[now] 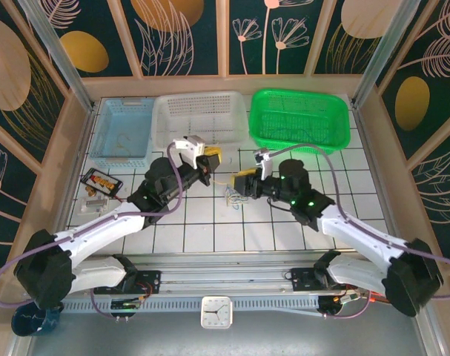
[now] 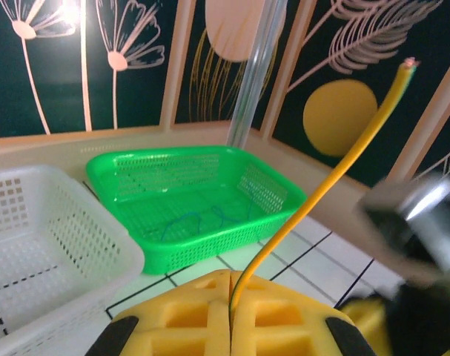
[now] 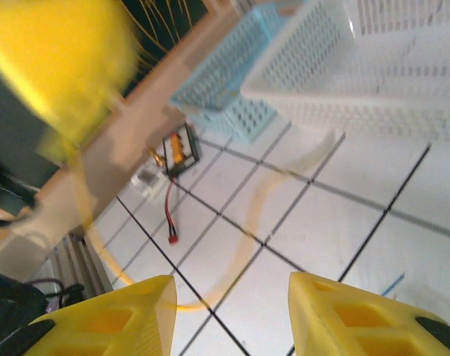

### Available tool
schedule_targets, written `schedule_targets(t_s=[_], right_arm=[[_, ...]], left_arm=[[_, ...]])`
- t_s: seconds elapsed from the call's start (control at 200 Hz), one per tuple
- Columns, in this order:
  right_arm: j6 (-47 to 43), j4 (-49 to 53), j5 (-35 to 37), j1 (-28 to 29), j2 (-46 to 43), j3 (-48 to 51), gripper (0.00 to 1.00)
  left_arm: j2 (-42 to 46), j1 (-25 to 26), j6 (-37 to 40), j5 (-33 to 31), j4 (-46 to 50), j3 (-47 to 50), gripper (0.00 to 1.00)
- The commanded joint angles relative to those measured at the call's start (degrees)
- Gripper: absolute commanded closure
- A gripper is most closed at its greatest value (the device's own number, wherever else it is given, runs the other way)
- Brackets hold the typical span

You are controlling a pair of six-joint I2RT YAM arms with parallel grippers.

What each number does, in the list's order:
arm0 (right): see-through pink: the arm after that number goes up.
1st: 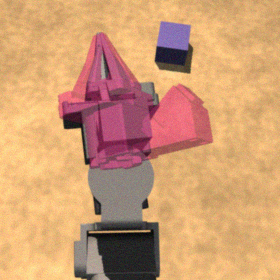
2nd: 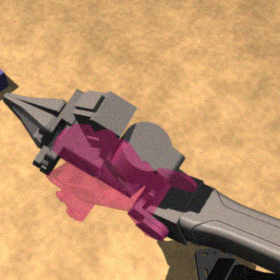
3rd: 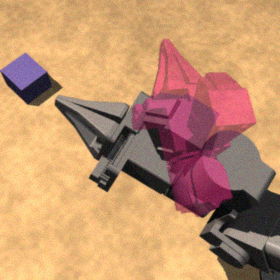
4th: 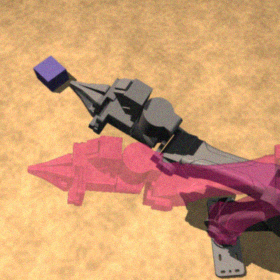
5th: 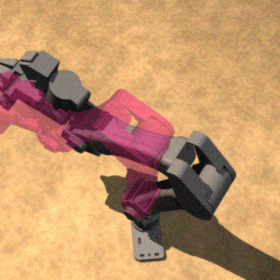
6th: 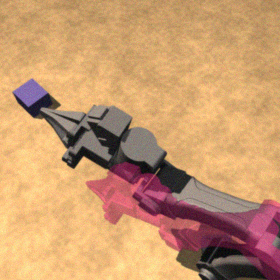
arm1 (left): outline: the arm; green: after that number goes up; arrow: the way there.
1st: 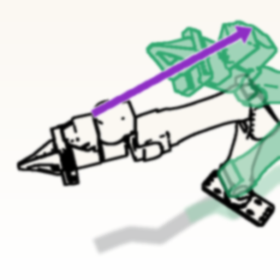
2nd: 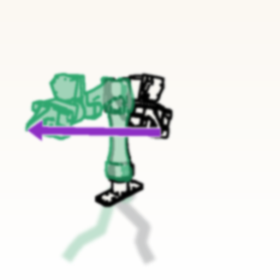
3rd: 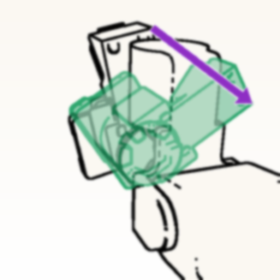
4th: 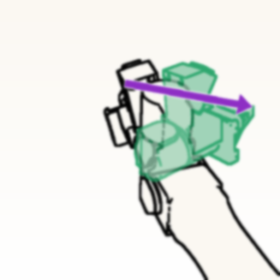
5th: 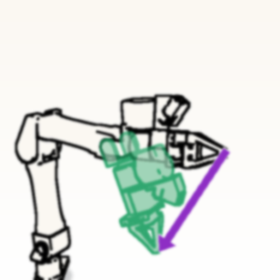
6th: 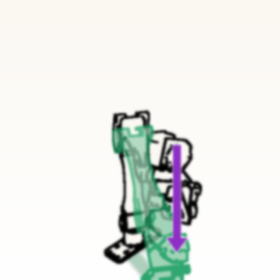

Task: Untangle the cables

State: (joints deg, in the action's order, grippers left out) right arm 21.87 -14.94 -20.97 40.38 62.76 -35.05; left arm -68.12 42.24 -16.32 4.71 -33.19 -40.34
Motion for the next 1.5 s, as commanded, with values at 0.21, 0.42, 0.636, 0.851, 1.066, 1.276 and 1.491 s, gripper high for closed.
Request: schedule_targets(t_s=[0.21, 0.42, 0.636, 0.851, 1.066, 1.276, 1.491], right_arm=[[3.76, -9.96, 2.12, 0.75, 5.03, 2.79, 0.56], [4.91, -8.48, 5.49, 0.75, 3.02, 3.99, 0.55], [5.96, -7.12, 7.32, 0.64, 0.36, 5.4, 0.52], [7.11, -5.28, 9.02, 0.58, -2.37, 6.37, 0.44], [7.73, -3.28, 11.71, 0.65, -5.85, 7.4, 0.41], [7.71, -1.1, 12.96, 0.49, -8.13, 7.89, 0.41], [7.47, 0.52, 14.56, 0.32, -8.56, 8.11, 0.41]], left_arm=[[3.17, -10.3, -4.74, 0.86, 1.79, -0.37, 1.0], [1.27, -23.66, -7.56, -1.08, 1.81, -1.73, 1.0], [-4.47, -35.37, -12.16, -10.79, 2.6, -6.46, 1.0], [-15.52, -43.0, -10.97, -12.25, 7.52, -16.91, 1.0], [-25.77, -44.87, -7.57, -13.56, 12.1, -24.22, 0.95], [-35.36, -44.96, -2.79, -11.54, 22.05, -33.47, 0.59], [-34.29, -44.96, -1.21, -10.51, 22.95, -34.02, 0.06]])
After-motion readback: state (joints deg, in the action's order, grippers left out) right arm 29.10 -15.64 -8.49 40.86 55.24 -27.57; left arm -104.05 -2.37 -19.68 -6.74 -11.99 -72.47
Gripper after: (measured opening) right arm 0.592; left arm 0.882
